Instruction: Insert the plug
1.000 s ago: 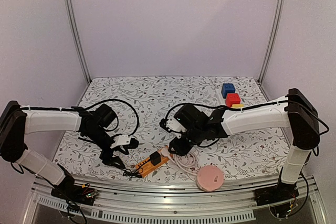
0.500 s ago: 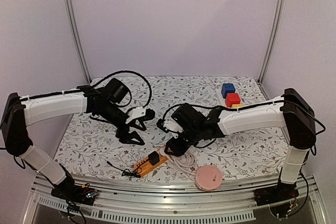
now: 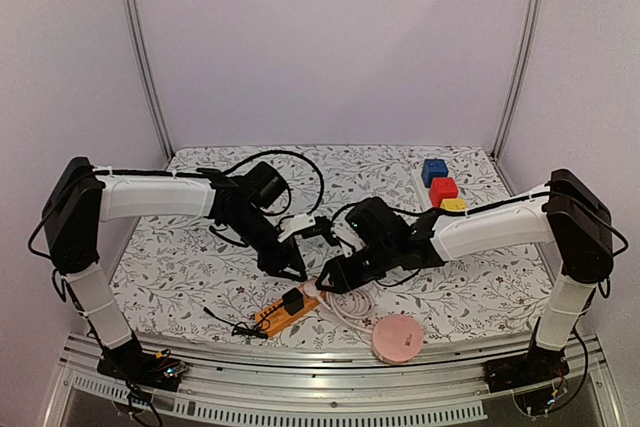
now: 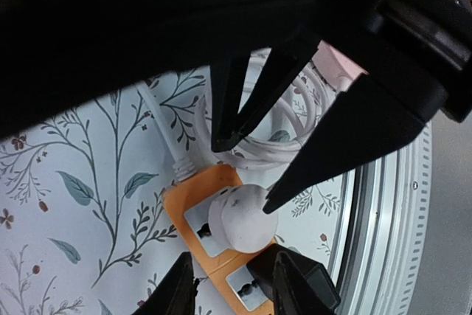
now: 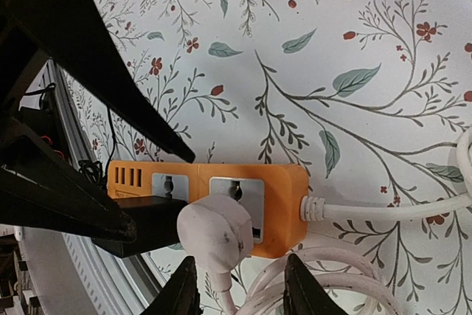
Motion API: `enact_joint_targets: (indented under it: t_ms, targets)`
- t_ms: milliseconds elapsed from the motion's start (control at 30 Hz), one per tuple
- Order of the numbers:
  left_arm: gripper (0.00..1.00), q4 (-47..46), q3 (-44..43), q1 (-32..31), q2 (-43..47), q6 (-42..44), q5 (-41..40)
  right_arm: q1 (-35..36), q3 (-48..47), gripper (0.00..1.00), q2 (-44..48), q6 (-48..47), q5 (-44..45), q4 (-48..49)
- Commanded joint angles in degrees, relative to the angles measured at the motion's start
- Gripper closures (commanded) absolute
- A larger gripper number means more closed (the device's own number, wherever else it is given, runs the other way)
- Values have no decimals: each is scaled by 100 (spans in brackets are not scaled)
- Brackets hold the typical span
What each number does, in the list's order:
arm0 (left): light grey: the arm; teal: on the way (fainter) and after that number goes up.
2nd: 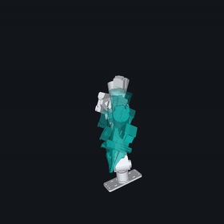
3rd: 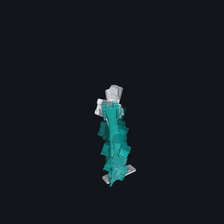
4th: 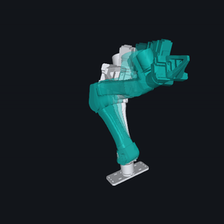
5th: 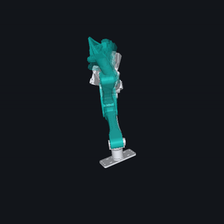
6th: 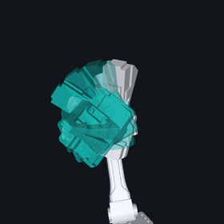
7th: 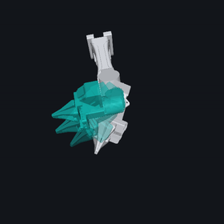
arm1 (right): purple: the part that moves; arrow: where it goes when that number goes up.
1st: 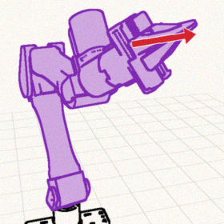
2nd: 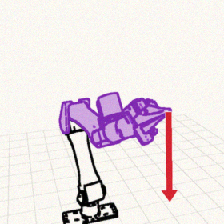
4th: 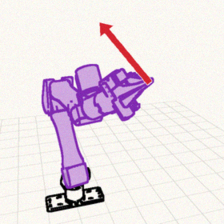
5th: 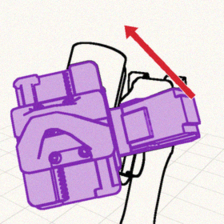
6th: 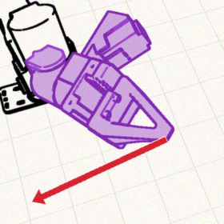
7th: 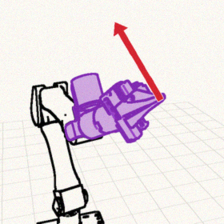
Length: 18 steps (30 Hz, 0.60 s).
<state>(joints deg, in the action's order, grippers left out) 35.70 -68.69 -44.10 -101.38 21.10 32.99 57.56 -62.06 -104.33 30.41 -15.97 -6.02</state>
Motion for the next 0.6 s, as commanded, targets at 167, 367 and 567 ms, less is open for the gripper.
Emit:
enact_joint_targets:
  t_ms: [167,367,567]
  targets:
    - [65,-314,155,24,-373,-697,309,-33,37,70,-235,574,-200,444]
    - [65,-483,242,24,-498,-830,327,-27,51,73,-272,528,-245,543]
    - [69,-468,388,44,-516,-770,252,-30,194,73,-266,474,-496,747]
